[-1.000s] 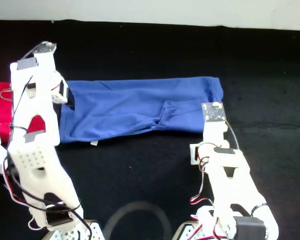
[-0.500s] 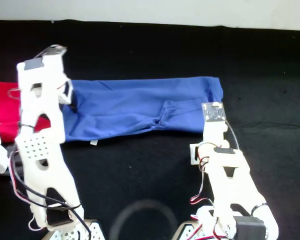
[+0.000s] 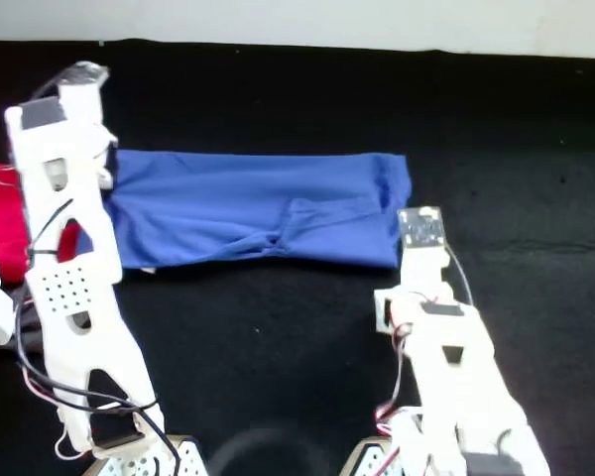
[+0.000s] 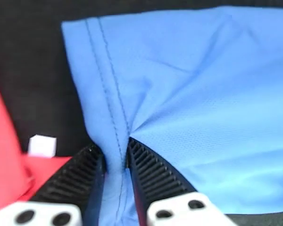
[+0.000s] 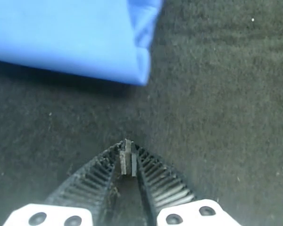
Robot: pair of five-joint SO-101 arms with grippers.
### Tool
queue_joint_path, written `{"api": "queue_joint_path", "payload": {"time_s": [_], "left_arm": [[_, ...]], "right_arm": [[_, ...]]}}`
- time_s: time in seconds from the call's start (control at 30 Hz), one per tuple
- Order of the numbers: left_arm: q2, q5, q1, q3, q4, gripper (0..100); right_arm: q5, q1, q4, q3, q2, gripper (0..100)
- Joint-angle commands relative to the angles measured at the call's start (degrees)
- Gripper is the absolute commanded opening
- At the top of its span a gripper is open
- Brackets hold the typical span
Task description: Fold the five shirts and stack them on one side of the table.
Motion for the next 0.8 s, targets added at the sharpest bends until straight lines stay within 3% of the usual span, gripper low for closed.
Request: {"api": "queue_joint_path", "payload": {"time_s": [0.0, 0.23, 0.33, 0.6, 0.77], "left_arm": [[-0.84, -0.53, 0.66, -4.26, 3.69, 1], [-3.12, -0.09, 10.77, -7.78, 8.00, 1], [-7.60, -0.09, 17.63, -6.73, 8.00, 1], [-15.87, -0.09, 39.78, -6.46, 7.82, 1], [-14.73, -0.18, 46.81, -5.14, 1.23, 1]], "right_arm": [[-0.35, 2.24, 0.66, 5.23, -13.58, 0.5], [0.09, 15.34, 9.01, 14.90, -34.95, 0.5], [4.04, 19.12, 9.19, 20.70, -40.31, 0.5], [6.15, 20.00, 9.27, 23.78, -45.41, 0.5], [6.15, 20.00, 9.27, 23.78, -45.41, 0.5]]}}
